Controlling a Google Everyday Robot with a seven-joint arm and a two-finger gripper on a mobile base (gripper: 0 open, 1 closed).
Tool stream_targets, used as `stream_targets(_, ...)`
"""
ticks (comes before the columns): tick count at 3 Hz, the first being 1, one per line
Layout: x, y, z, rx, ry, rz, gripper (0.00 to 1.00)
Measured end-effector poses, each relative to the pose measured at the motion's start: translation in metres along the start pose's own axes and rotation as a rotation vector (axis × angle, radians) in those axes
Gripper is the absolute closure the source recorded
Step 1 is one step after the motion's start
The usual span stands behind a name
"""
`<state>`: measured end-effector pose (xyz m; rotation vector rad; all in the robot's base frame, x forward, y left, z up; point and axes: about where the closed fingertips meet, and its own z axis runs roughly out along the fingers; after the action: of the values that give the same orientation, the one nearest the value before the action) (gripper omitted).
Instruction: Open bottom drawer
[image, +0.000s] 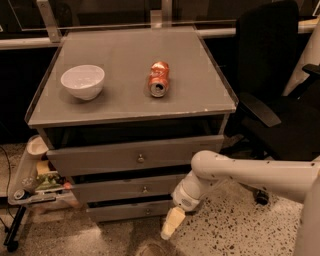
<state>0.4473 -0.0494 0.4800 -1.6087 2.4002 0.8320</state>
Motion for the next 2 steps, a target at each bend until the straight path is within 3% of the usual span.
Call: stream_targets(2, 0.039, -0.067, 0.073, 0.039, -0.015, 0.059, 0.00)
